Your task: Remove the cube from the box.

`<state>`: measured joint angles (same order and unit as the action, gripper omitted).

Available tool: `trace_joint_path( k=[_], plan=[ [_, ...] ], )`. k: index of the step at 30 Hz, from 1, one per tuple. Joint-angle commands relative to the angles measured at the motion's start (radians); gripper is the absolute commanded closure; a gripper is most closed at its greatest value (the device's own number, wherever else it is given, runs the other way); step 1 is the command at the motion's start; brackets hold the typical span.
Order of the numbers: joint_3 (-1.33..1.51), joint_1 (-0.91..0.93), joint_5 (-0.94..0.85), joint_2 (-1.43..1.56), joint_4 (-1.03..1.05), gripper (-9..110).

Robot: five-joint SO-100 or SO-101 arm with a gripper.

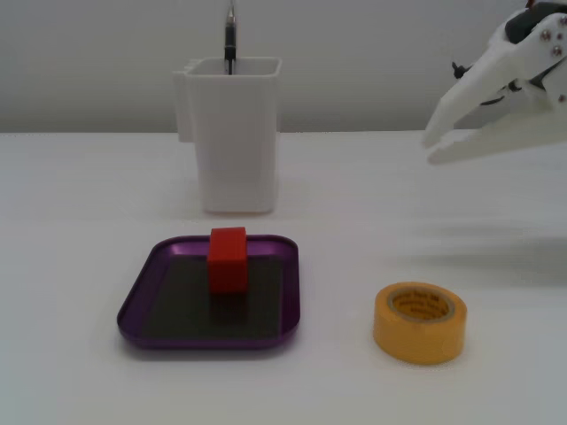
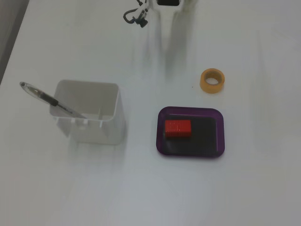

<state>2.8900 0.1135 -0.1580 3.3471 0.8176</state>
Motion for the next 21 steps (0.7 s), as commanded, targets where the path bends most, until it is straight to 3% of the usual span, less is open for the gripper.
trace_joint_path(
  k=[1, 11, 21],
  plan=[
    [-0.100, -0.009, 0.005, -0.078, -0.028, 98],
    [-0.652, -0.207, 0.008, -0.891, 0.046, 91],
    [-1.213, -0.213, 0.041, -1.629, 0.072, 83]
  ],
)
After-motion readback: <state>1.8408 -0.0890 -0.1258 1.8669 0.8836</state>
